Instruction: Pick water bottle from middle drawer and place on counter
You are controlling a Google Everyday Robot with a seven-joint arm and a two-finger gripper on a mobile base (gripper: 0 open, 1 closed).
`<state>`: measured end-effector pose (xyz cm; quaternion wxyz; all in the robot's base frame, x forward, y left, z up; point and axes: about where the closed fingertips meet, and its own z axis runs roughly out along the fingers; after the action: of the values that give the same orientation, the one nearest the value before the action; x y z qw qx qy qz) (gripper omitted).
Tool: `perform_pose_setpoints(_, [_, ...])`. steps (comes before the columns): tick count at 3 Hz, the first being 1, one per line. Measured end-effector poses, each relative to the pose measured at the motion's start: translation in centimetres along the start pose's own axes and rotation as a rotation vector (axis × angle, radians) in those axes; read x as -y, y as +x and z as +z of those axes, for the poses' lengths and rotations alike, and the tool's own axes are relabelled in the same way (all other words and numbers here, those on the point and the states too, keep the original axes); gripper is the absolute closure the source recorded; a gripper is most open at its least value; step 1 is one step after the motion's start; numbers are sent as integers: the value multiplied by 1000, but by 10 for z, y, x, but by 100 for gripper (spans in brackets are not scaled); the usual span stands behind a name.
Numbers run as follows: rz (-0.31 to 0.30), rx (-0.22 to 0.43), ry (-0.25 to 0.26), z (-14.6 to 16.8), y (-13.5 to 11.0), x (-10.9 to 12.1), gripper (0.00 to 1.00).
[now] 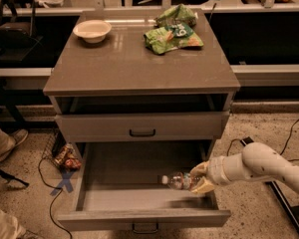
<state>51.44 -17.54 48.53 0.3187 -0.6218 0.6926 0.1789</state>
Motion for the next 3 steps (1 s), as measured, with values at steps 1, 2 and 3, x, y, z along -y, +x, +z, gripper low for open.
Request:
perform_pose_setpoints(1, [0, 1, -1, 1, -1, 0, 100])
perform_pose_setpoints(2, [-49, -16, 62, -34, -26, 1, 100])
perform_pose_setpoints(3, [-152, -44, 140, -99, -83, 0, 100])
